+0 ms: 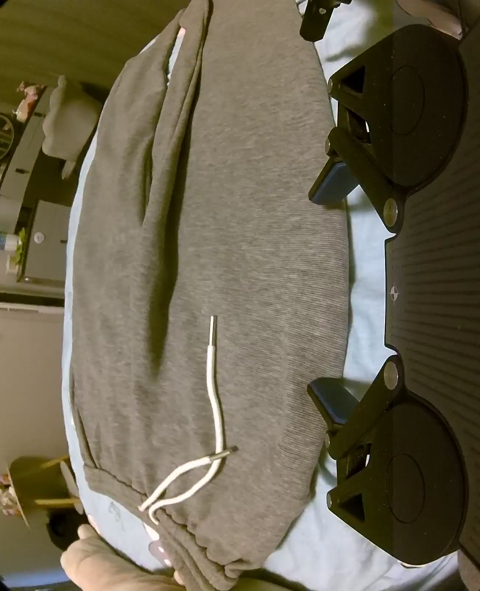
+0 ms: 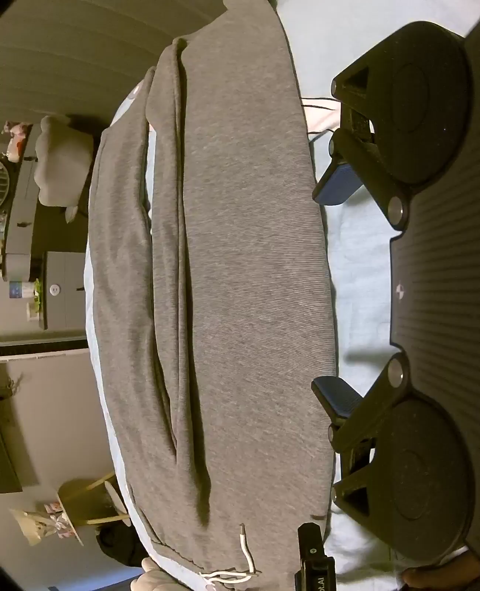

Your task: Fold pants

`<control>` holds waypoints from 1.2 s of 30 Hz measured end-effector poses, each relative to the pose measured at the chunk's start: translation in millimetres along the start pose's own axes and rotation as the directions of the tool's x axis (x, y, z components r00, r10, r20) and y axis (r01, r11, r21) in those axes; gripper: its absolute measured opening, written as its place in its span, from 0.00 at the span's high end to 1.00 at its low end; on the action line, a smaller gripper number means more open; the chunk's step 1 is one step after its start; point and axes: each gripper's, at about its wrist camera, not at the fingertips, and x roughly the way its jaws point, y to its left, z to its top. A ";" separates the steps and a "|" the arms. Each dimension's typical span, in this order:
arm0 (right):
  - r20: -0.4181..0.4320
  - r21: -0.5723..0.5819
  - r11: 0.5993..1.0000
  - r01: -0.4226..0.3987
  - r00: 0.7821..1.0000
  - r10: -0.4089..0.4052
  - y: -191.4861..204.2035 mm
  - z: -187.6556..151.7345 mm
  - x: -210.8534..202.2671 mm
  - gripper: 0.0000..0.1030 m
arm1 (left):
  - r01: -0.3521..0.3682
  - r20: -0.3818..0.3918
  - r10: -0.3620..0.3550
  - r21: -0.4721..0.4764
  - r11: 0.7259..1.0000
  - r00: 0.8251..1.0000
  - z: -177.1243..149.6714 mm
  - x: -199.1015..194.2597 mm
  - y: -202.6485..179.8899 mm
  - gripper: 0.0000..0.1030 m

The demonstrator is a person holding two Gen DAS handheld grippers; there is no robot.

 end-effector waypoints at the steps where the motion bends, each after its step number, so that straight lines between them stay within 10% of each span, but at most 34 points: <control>1: -0.001 0.001 1.000 0.001 1.000 -0.001 -0.3 0.2 0.3 0.04 | 0.000 -0.001 0.000 0.000 1.000 1.000 0.1 0.3 0.0 0.00; 36: -0.023 0.044 0.999 -0.006 1.000 0.007 -4.4 -1.4 3.9 0.04 | 0.003 -0.009 -0.003 -0.001 1.000 1.000 -6.5 1.2 -0.4 0.00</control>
